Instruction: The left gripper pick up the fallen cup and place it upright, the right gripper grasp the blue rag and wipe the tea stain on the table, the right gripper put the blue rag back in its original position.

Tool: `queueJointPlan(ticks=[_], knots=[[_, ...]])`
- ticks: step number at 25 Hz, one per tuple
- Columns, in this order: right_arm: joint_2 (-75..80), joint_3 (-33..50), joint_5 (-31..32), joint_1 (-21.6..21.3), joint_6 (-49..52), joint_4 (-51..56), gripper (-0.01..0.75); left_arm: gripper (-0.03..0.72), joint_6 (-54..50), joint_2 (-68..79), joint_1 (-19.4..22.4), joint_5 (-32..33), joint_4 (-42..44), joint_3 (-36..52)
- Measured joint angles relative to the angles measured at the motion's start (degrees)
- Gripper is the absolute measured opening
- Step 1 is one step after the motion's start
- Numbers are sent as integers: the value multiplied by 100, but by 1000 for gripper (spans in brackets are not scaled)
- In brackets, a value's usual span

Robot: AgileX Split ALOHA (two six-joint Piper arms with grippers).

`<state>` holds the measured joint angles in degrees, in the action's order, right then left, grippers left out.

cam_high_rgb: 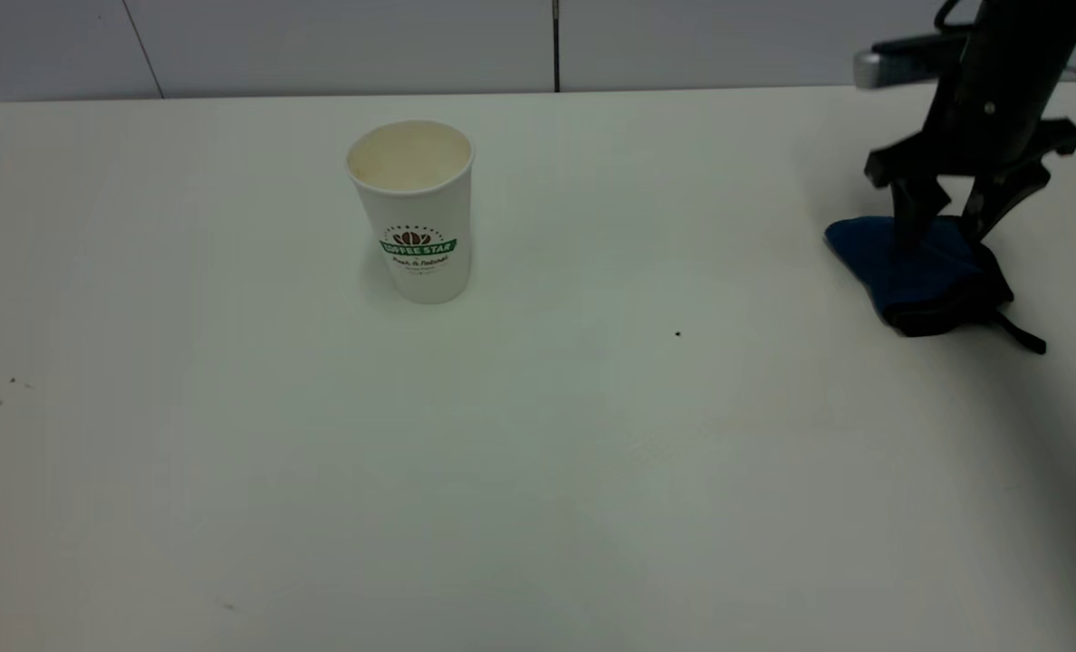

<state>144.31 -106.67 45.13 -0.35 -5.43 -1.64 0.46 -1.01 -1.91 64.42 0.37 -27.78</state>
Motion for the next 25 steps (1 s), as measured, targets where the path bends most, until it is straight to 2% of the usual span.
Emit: queueJointPlan(ticks=[2, 4, 7, 10, 16, 21, 25], knots=[[-487, 0, 345, 71, 25, 0, 675, 499, 0, 0, 0, 0, 0, 0], [-1089, 0, 746, 198, 37, 57, 677, 499, 0, 0, 0, 0, 0, 0], [-1897, 14, 1446, 409, 49, 164, 639, 499, 5, 0, 0, 0, 0, 0], [-2914, 405, 1930, 671, 88, 164, 582, 499, 5, 0, 0, 0, 0, 0], [-5122, 2422, 2069, 962, 419, 208, 543, 499, 5, 0, 0, 0, 0, 0], [-6776, 4424, 2070, 929, 543, 164, 540, 499, 5, 0, 0, 0, 0, 0], [-8196, 5790, 2043, 717, 543, 164, 540, 499, 5, 0, 0, 0, 0, 0]])
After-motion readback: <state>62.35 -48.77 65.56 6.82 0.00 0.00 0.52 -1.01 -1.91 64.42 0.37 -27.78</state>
